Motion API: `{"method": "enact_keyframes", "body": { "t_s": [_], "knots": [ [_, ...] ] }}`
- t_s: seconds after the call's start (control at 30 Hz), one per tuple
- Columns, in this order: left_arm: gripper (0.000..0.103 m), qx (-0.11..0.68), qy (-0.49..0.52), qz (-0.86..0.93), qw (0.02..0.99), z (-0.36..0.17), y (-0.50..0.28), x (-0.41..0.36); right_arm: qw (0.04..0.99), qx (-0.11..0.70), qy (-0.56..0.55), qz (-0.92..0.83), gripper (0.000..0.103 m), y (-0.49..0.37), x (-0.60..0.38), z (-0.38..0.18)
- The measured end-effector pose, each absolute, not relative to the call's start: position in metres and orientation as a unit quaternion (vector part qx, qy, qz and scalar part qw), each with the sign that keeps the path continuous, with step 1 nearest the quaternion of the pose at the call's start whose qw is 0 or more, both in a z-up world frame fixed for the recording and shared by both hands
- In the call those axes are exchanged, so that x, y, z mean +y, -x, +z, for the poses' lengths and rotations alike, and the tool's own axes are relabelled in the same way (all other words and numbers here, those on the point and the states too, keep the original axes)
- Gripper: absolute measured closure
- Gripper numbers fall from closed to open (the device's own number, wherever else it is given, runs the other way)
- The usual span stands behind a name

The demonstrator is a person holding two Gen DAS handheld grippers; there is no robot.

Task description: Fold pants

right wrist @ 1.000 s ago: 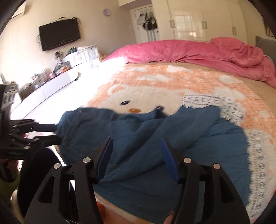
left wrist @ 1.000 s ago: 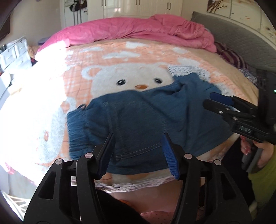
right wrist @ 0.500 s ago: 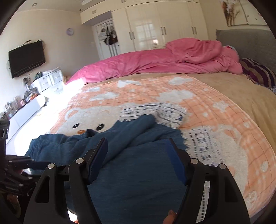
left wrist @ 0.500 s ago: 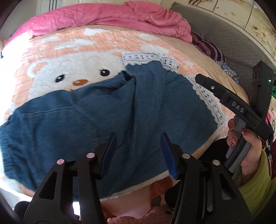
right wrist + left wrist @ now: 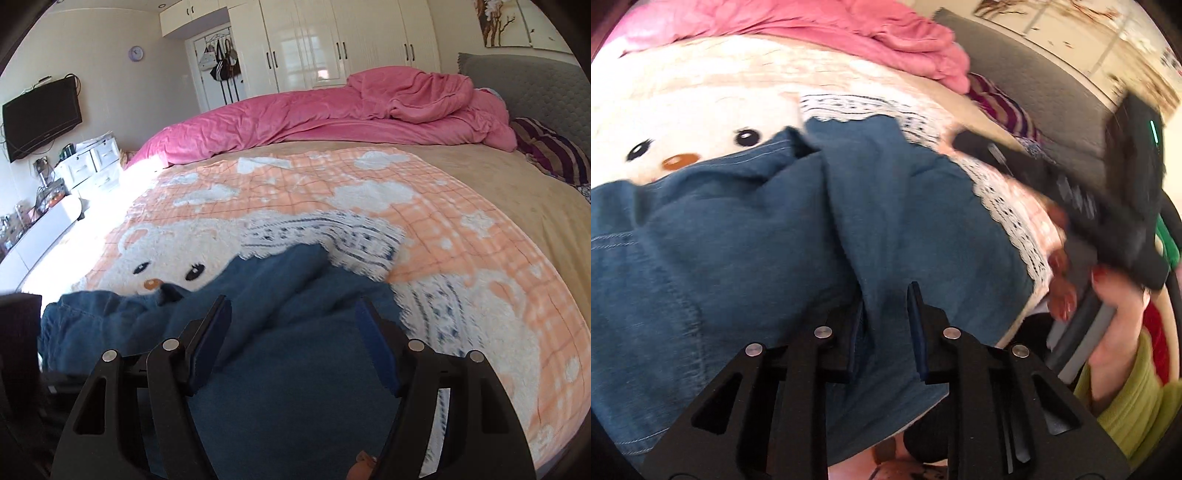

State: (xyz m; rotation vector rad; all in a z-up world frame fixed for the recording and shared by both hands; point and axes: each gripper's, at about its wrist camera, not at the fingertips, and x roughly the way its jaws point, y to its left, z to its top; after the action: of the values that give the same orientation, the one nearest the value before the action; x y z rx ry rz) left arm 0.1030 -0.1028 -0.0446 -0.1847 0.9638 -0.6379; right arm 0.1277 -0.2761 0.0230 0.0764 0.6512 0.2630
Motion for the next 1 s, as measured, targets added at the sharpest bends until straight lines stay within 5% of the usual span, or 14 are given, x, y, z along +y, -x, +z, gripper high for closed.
{"method": "enact_keyframes", "body": {
  "t_s": [0.53,0.6,0.63,0.7,1.0],
  "knots": [
    [0.089,0.448,0.106,-0.321,0.828,-0.049,-0.097,-0.096,0.863,0.481,0.135,0.081,0.036,-0.293,-0.151,-0.033],
    [0.089,0.448,0.109,-0.318,0.828,-0.048,-0.098,-0.093,0.868,0.475,0.126,0.077,0.050,-0.296,-0.157,-0.034],
    [0.089,0.449,0.112,-0.319,0.827,-0.049,-0.099,-0.090,0.870,0.471,0.130,0.069,0.071,-0.296,-0.160,-0.032],
    [0.089,0.446,0.111,-0.312,0.832,-0.048,-0.099,-0.087,0.879,0.459,0.109,0.074,0.094,-0.294,-0.174,-0.023],
    [0.089,0.435,0.095,-0.296,0.845,-0.047,-0.099,-0.083,0.910,0.399,-0.079,0.077,0.094,-0.224,-0.288,0.033]
  ]
}}
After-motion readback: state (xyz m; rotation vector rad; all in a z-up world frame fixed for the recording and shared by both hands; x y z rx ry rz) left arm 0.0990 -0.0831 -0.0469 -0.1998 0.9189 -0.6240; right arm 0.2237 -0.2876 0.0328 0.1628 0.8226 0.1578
